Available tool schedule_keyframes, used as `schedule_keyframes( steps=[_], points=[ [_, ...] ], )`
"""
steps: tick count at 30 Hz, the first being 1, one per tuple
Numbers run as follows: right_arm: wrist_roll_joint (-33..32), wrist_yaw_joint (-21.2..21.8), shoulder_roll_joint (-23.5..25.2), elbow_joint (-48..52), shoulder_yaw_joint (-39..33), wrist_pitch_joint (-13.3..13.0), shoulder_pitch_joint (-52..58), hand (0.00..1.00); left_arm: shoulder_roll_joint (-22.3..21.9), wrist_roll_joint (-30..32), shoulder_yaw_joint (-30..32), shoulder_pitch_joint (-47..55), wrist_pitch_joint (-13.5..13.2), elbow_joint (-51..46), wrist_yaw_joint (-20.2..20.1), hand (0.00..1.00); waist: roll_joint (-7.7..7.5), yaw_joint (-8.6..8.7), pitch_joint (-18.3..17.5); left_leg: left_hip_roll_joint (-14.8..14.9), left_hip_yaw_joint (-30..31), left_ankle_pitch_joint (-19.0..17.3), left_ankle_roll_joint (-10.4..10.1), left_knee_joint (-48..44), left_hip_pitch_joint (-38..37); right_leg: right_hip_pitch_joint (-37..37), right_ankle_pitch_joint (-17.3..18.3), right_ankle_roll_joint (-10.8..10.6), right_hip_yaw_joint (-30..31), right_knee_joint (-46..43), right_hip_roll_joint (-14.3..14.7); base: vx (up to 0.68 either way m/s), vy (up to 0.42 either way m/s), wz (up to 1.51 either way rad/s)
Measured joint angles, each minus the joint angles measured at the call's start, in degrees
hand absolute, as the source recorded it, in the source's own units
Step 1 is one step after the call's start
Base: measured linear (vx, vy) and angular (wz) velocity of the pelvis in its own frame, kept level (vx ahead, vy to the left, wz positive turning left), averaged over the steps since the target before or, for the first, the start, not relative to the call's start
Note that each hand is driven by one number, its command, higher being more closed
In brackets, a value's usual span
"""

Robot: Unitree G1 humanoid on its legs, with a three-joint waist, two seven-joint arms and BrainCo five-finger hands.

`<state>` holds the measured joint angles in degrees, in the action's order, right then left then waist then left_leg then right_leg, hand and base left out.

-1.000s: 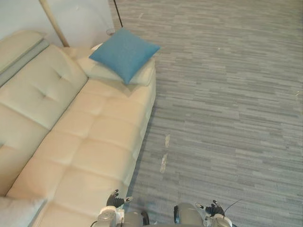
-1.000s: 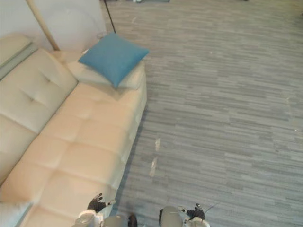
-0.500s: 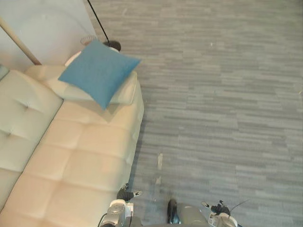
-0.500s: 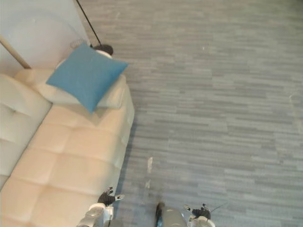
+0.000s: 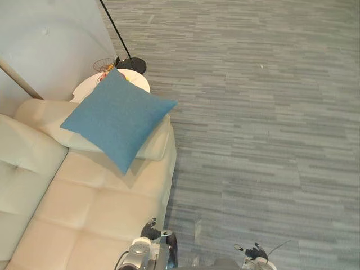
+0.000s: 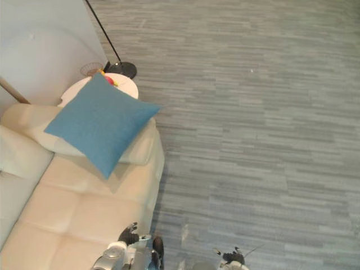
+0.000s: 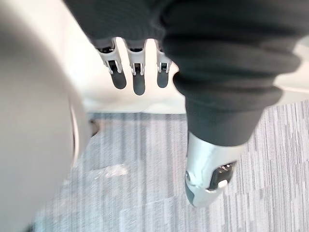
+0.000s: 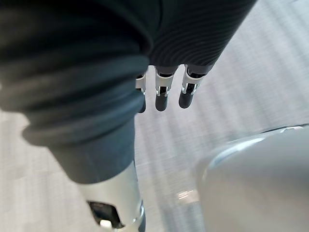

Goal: Pick up cushions and gather them together orderly.

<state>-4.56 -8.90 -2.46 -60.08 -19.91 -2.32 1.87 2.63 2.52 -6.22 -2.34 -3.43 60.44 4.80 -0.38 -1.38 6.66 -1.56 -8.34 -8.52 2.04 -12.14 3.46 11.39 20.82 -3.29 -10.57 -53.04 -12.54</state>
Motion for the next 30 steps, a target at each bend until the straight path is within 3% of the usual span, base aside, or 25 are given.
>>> schedule_keyframes(
  steps=[4,5,6,7,8,11,12,13,15,16,17,20,21,22,24,26,27,29,30],
  points=[
    [-0.1,0.0,-0.4,0.5,0.5,-0.4,-1.4,0.00,1.3,-0.4,0.1,-0.5,-0.1,-0.1,0.4,0.00,1.82,0.67,0.5,3.7,0.2,-0.2,-0.4,2.5,-4.8,7.9,-1.7,-0.3,0.3,16.7,3.3,0.43,-0.110,0.22],
    [-0.1,0.0,-0.5,0.6,0.6,-0.5,-2.0,0.00,1.4,-0.4,0.1,-0.4,-0.1,-0.1,0.4,0.00,2.03,1.16,0.7,4.7,0.3,-0.9,-1.6,2.7,-5.7,9.0,-5.5,-0.3,2.2,24.0,4.8,0.40,-0.216,0.33],
    [-0.1,0.0,-0.6,0.5,1.2,-0.5,-1.6,0.00,1.7,-0.4,0.1,-0.1,-0.1,-0.1,0.4,0.00,0.82,1.42,0.6,4.8,0.4,-2.8,-4.5,2.9,-7.6,8.9,-15.0,0.0,5.4,34.9,5.7,0.41,-0.233,0.37],
    [-0.1,0.1,-1.0,0.2,1.4,-0.5,-1.1,0.00,1.8,-0.4,0.1,0.2,-0.1,0.3,0.4,0.00,0.67,1.68,0.9,4.7,1.2,-4.2,-6.2,2.6,-8.6,8.6,-20.0,1.6,6.1,34.8,5.8,0.43,-0.243,0.11],
    [0.0,0.0,-2.3,0.0,1.9,-0.5,-1.3,0.00,0.5,-0.4,0.2,0.3,-0.1,1.0,0.4,0.00,2.48,1.08,0.6,6.8,1.1,-4.6,-6.7,2.1,-8.6,8.9,-19.1,2.6,6.2,32.5,7.6,0.41,-0.235,-0.01],
    [0.0,0.0,-3.6,-0.7,1.9,-0.4,-0.7,0.00,-0.8,-0.3,0.9,0.7,-0.1,1.4,0.0,0.00,2.56,1.72,0.7,7.9,3.0,-3.4,-8.0,-4.1,-8.0,7.9,-12.2,4.1,4.4,26.9,7.5,0.38,-0.270,0.22],
    [0.0,0.1,-3.7,-1.7,1.8,-0.4,-0.1,0.00,-1.4,-0.3,2.6,0.7,-0.2,1.3,-0.1,0.00,2.48,1.70,0.8,8.7,4.4,-3.1,-8.5,-11.0,-5.8,5.9,-10.6,4.7,3.4,26.4,7.4,0.32,-0.268,0.47],
    [0.0,0.1,-3.1,-1.9,1.5,-0.4,1.0,0.00,-2.4,-0.4,5.2,1.0,-0.2,1.1,-0.1,0.00,2.20,1.18,1.2,10.8,4.3,-0.8,-11.5,-25.4,-0.4,2.0,-9.1,5.9,1.3,27.6,7.3,0.30,-0.247,0.40],
    [-0.1,0.1,-2.9,-1.9,1.4,-0.5,1.3,0.00,-2.4,-0.4,5.3,1.0,-0.5,0.9,-0.1,0.00,2.11,1.08,1.4,12.3,3.2,-1.3,-10.7,-31.5,2.5,-0.6,-8.5,6.3,0.1,28.5,7.3,0.19,-0.140,0.33],
    [-0.2,0.2,-2.2,-1.8,0.3,-0.6,1.6,0.00,-2.4,-0.4,5.4,1.0,-0.9,0.8,-0.2,0.00,2.20,1.08,1.4,13.1,0.0,-2.7,-8.0,-34.6,5.6,-3.9,-7.5,6.5,-1.3,30.0,6.9,0.12,-0.070,0.40],
    [-0.2,0.3,-2.1,-1.8,0.1,-0.6,1.6,0.00,-2.4,-0.4,5.4,1.0,-0.9,0.7,-0.2,0.00,2.23,1.08,1.4,12.9,-1.5,-3.3,-7.0,-34.0,6.6,-4.9,-7.0,6.2,-1.9,30.3,6.6,0.14,-0.043,0.49],
    [-0.4,0.6,-2.5,-1.7,-0.1,-0.6,2.0,0.00,-2.5,-0.4,5.3,1.3,-1.2,-0.2,-0.5,0.00,2.71,1.10,1.3,10.4,-7.3,-2.8,-4.9,-21.5,8.5,-7.5,-4.4,4.7,-4.8,30.2,4.6,0.10,0.041,0.59],
    [-0.4,0.6,-2.9,-1.7,-0.1,-0.6,2.3,0.00,-2.4,-0.4,5.2,1.5,-1.2,-0.2,-0.5,0.00,3.38,1.07,1.0,9.7,-9.7,0.8,-4.9,-14.3,8.4,-7.9,-3.6,3.7,-5.8,29.8,4.7,0.14,0.079,0.52],
    [-0.4,0.6,-3.7,-1.9,-0.1,-0.5,2.8,0.00,-2.2,-0.4,5.1,1.9,-1.1,-0.1,-0.5,0.00,4.03,1.07,0.5,9.6,-11.8,1.0,-3.8,-10.5,8.2,-7.8,-3.0,2.6,-6.4,29.1,5.1,0.19,0.099,0.66],
    [-0.3,0.7,-3.3,-2.2,0.0,-0.4,2.7,0.00,-1.1,-0.4,5.2,1.9,-1.2,-0.1,-0.5,0.00,2.47,0.48,-0.1,5.8,-11.5,0.5,-2.1,-6.8,6.9,-8.7,-2.2,0.5,-6.5,30.1,2.9,0.24,0.112,0.46],
    [0.0,0.8,-3.3,-2.2,0.1,-0.4,2.5,0.00,-0.8,-0.4,5.4,2.0,-1.2,0.0,-0.5,0.00,2.04,0.52,-0.2,3.8,-10.7,-0.6,-1.1,-5.8,6.1,-10.0,-1.7,-1.2,-7.5,29.2,1.1,0.23,0.125,0.46],
    [0.1,0.9,-3.2,-2.2,0.2,-0.3,3.1,0.00,-0.9,-0.4,5.1,1.9,-1.1,1.1,-0.5,0.00,0.75,1.35,-0.1,0.5,-8.4,-1.1,-0.8,-2.5,3.0,-7.9,-2.1,-3.6,-4.7,18.7,-2.2,0.24,0.125,0.68],
    [0.0,0.8,-2.7,-2.1,-0.1,-0.4,3.7,0.00,-0.7,-0.4,5.0,2.1,-1.0,1.1,-0.5,0.00,1.08,1.43,-0.3,-0.8,-6.3,-1.2,-0.6,-1.6,0.3,-5.3,-5.0,-5.3,-1.3,9.9,-3.4,0.30,0.070,0.81],
    [0.1,0.8,-2.5,-1.9,-0.1,-0.5,3.7,0.00,-0.7,-0.4,5.1,2.4,-0.9,1.1,-0.4,0.00,0.82,1.52,-0.8,-1.0,-4.5,-1.2,-0.1,-1.8,-0.8,-3.6,-4.5,-4.7,1.1,5.1,-3.3,0.40,0.029,0.92]
  ],
)
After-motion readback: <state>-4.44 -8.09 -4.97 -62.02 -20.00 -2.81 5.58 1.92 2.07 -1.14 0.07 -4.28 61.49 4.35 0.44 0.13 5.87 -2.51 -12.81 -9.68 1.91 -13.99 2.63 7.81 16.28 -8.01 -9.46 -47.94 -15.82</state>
